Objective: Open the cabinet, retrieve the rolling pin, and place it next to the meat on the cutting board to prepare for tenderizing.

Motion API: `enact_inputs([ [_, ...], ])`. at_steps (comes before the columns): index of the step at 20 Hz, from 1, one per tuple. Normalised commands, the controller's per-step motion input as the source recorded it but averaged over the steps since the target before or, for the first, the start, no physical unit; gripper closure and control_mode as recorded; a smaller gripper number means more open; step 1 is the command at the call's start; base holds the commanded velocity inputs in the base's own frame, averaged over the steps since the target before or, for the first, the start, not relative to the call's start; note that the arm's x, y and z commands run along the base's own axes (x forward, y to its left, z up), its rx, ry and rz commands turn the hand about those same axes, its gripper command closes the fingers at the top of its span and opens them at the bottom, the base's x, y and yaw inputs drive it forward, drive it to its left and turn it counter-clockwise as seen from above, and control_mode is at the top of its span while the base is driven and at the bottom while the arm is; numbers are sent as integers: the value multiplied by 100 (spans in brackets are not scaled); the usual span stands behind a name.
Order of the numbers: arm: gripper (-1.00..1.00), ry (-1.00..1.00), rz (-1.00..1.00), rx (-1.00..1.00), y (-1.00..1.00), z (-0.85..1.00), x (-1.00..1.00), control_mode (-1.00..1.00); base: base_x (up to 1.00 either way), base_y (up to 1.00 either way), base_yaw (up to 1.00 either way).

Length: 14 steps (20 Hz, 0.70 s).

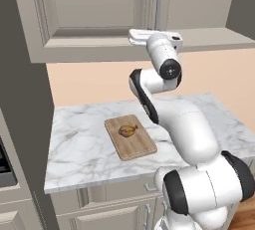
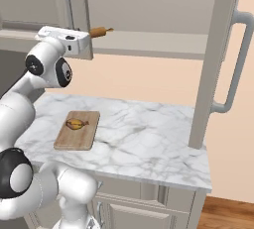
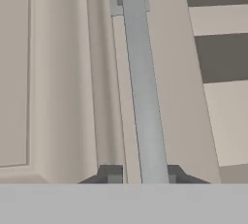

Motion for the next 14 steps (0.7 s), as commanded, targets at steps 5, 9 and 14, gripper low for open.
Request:
enact_inputs([
  [5, 100, 0, 3, 0, 51, 0, -66, -100, 0, 0, 0],
  [9, 100, 0, 0, 0, 73, 0, -70, -100, 0, 0, 0],
  [14, 100, 0, 0, -3, 96, 0, -79, -100, 0, 0, 0],
])
